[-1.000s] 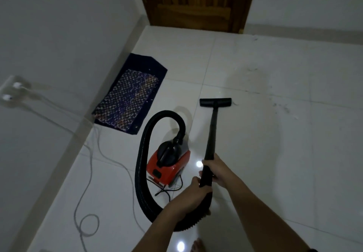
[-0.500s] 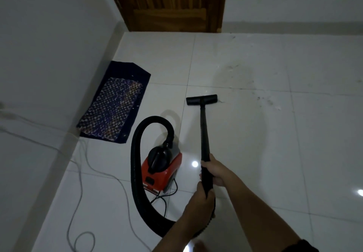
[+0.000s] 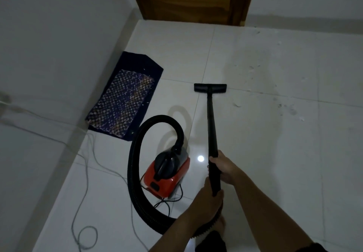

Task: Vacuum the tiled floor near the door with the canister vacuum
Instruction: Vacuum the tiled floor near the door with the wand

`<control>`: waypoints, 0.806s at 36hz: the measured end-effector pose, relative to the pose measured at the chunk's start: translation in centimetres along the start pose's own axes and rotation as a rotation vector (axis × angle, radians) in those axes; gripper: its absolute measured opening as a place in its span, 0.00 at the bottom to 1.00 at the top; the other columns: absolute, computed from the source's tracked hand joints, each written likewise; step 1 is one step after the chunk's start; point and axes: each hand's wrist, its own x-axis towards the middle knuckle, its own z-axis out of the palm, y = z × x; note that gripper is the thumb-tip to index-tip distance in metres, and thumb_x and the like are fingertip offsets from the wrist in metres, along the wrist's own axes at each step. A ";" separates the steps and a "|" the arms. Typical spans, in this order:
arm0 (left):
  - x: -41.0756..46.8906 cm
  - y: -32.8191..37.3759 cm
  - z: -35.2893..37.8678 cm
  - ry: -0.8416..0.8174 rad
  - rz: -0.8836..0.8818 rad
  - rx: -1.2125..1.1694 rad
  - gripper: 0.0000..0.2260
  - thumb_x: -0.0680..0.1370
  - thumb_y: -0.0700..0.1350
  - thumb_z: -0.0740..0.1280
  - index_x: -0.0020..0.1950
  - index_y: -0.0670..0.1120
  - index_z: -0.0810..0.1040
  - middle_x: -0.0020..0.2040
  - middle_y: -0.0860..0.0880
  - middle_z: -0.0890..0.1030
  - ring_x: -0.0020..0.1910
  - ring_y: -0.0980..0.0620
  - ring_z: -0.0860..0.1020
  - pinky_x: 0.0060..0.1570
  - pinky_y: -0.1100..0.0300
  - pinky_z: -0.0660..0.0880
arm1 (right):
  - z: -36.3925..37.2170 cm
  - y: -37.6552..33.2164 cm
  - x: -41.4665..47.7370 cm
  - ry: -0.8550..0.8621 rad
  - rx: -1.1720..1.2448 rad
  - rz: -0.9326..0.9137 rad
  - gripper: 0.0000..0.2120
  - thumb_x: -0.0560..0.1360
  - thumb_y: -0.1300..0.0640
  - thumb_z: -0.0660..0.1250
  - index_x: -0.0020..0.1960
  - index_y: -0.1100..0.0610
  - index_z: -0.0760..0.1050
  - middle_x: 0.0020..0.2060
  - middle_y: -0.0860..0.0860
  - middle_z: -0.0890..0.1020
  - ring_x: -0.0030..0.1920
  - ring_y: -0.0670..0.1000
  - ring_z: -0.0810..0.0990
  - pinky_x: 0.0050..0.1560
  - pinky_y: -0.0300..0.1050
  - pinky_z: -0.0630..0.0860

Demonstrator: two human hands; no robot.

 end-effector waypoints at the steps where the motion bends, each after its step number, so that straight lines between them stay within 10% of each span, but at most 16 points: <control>1: 0.5 0.1 -0.5 -0.010 -0.013 -0.017 0.18 0.82 0.47 0.58 0.70 0.46 0.62 0.49 0.51 0.77 0.43 0.59 0.75 0.41 0.70 0.70 | -0.1 -0.3 0.5 0.009 -0.024 -0.012 0.21 0.81 0.62 0.58 0.73 0.56 0.60 0.45 0.57 0.75 0.42 0.54 0.75 0.44 0.50 0.75; 13: 8.0 0.0 -4.4 -0.074 0.023 -0.083 0.26 0.78 0.41 0.60 0.75 0.50 0.57 0.67 0.52 0.71 0.65 0.57 0.71 0.61 0.64 0.72 | -0.3 -4.2 7.9 0.079 -0.044 -0.099 0.20 0.80 0.62 0.60 0.71 0.58 0.62 0.50 0.59 0.76 0.45 0.55 0.76 0.38 0.43 0.74; 17: 9.7 -1.2 -3.7 -0.123 0.094 -0.164 0.27 0.81 0.38 0.59 0.74 0.49 0.49 0.56 0.63 0.68 0.47 0.77 0.73 0.47 0.78 0.70 | -0.3 -4.6 10.3 0.147 0.065 -0.127 0.15 0.80 0.63 0.61 0.65 0.62 0.63 0.40 0.59 0.74 0.35 0.54 0.75 0.34 0.45 0.75; 22: 10.4 -2.3 -2.8 -0.180 0.082 -0.226 0.26 0.80 0.37 0.60 0.68 0.58 0.50 0.51 0.59 0.70 0.43 0.73 0.75 0.47 0.73 0.74 | -0.4 -3.8 11.4 0.146 0.157 -0.112 0.11 0.81 0.61 0.60 0.61 0.59 0.64 0.38 0.58 0.73 0.32 0.53 0.74 0.33 0.46 0.75; 25: 10.9 -2.8 -3.4 -0.172 0.002 -0.254 0.29 0.74 0.46 0.63 0.67 0.67 0.52 0.56 0.61 0.70 0.60 0.56 0.76 0.61 0.57 0.74 | 0.0 -3.3 11.6 0.155 0.214 -0.094 0.13 0.80 0.61 0.61 0.63 0.59 0.64 0.38 0.58 0.73 0.33 0.52 0.74 0.33 0.45 0.76; 29: 11.9 -3.0 -4.3 -0.212 -0.090 -0.299 0.29 0.75 0.36 0.64 0.70 0.58 0.59 0.51 0.58 0.73 0.48 0.59 0.76 0.50 0.60 0.77 | 0.6 -2.9 11.7 0.154 0.243 -0.093 0.15 0.80 0.61 0.60 0.66 0.60 0.63 0.38 0.58 0.73 0.34 0.53 0.74 0.37 0.47 0.76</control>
